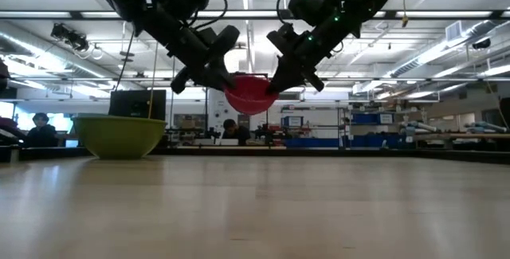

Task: Nest bowls inside each other
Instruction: Stack the red bowl on top of the green bowl

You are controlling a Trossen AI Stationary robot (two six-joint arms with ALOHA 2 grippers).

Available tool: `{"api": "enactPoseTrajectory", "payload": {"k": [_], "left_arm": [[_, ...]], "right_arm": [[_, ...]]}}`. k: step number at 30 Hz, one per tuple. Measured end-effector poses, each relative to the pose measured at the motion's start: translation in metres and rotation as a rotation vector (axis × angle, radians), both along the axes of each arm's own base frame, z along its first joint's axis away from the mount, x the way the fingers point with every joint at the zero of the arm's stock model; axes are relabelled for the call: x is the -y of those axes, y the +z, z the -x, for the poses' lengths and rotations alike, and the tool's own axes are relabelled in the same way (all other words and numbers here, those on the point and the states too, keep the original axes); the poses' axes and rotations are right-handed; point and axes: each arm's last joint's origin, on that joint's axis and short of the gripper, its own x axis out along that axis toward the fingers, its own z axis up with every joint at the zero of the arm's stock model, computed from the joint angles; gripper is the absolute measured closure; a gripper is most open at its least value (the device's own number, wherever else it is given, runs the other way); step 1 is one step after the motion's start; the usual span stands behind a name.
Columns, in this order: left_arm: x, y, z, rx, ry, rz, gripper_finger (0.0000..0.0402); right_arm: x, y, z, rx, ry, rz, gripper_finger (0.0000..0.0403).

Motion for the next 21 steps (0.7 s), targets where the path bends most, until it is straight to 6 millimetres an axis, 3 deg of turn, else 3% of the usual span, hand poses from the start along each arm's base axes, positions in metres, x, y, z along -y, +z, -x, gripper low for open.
{"api": "enactPoseTrajectory", "payload": {"k": [3,7,11,17,21], "left_arm": [[-0.004,-0.002,0.006,-0.045,0.024,0.034,0.0387],[-0.013,0.008,0.023,-0.147,0.075,0.101,0.0391],[-0.024,0.031,0.052,-0.224,0.168,0.134,0.0392],[-0.026,0.06,0.111,-0.363,0.294,0.211,0.0393],[-0.018,0.049,0.145,-0.534,0.387,0.284,0.0393]], "right_arm": [[0.0,0.003,-0.002,0.037,0.035,-0.017,0.0352],[0.003,0.003,0.001,0.048,0.035,-0.078,0.0279],[0.007,0.001,0.005,0.031,0.006,-0.119,0.0223],[0.009,-0.007,0.011,-0.066,0.0,-0.125,0.02],[0.013,-0.008,0.014,-0.08,0.001,-0.116,0.02]]}}
